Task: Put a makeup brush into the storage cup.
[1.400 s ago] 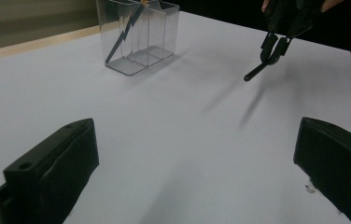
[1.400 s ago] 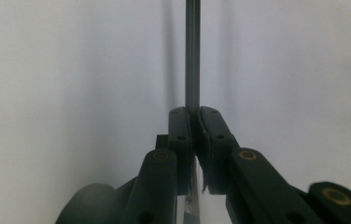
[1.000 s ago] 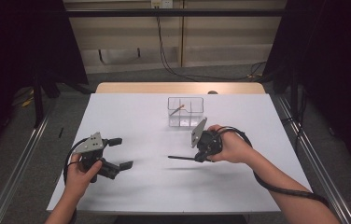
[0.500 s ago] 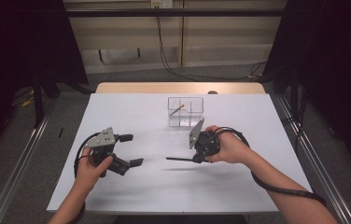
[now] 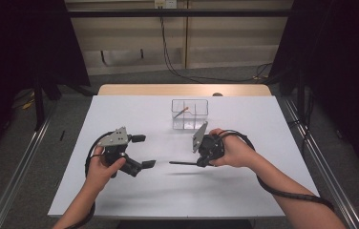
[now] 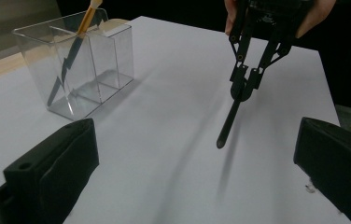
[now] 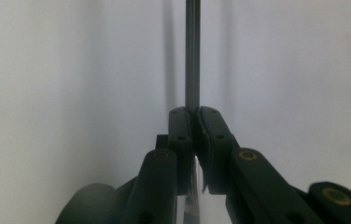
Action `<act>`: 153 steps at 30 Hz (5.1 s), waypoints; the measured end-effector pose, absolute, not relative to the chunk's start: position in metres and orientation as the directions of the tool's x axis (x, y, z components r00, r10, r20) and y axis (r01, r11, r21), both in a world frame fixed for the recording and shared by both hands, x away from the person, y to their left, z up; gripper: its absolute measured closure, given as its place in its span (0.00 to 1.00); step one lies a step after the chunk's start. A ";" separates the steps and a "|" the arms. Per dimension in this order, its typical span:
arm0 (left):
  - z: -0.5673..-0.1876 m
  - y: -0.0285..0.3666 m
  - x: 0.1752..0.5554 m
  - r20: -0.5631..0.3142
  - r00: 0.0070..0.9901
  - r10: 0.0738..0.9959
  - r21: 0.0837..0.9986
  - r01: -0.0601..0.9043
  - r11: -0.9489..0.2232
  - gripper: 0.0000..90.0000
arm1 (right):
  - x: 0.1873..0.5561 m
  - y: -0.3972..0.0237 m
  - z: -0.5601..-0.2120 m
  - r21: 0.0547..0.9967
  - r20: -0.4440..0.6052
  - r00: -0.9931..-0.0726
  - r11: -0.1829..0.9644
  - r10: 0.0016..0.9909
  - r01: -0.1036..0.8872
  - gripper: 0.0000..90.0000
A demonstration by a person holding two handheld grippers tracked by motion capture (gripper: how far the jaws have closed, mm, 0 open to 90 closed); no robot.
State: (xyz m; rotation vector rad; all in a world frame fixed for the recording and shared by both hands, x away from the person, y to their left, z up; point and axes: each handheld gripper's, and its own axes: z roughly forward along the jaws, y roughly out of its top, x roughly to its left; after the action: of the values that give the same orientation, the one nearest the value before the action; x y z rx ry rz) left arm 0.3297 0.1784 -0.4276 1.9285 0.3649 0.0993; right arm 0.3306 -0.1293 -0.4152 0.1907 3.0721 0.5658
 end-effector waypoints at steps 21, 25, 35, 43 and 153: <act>-0.416 0.153 0.337 -0.108 0.959 0.263 0.887 0.212 -0.410 0.00 | 0.330 -0.121 -0.413 0.350 0.007 -0.995 0.932 0.098 0.094 0.94; -0.413 0.147 0.337 -0.113 0.961 0.251 0.882 0.213 -0.419 0.00 | 0.331 -0.119 -0.412 0.347 0.005 -0.996 0.934 0.088 0.085 0.94; -0.409 0.134 0.340 -0.097 0.970 0.225 0.863 0.194 -0.465 0.00 | 0.331 -0.116 -0.411 0.342 0.006 -0.997 0.936 0.083 0.080 0.94; -0.409 0.122 0.341 -0.110 0.971 0.214 0.831 0.207 -0.515 0.00 | 0.332 -0.117 -0.412 0.348 0.005 -0.997 0.934 0.080 0.077 0.94; -0.417 0.069 0.341 -0.098 0.994 0.047 0.556 0.093 -0.826 0.92 | 0.335 -0.117 -0.382 0.394 -0.009 -1.000 0.919 0.026 0.020 0.94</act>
State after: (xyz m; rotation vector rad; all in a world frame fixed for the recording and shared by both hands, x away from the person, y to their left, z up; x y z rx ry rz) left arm 0.3408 0.0693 -0.4167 2.5436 0.0978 -0.1066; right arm 0.3353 -0.1166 -0.3819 0.0369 3.0635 0.6287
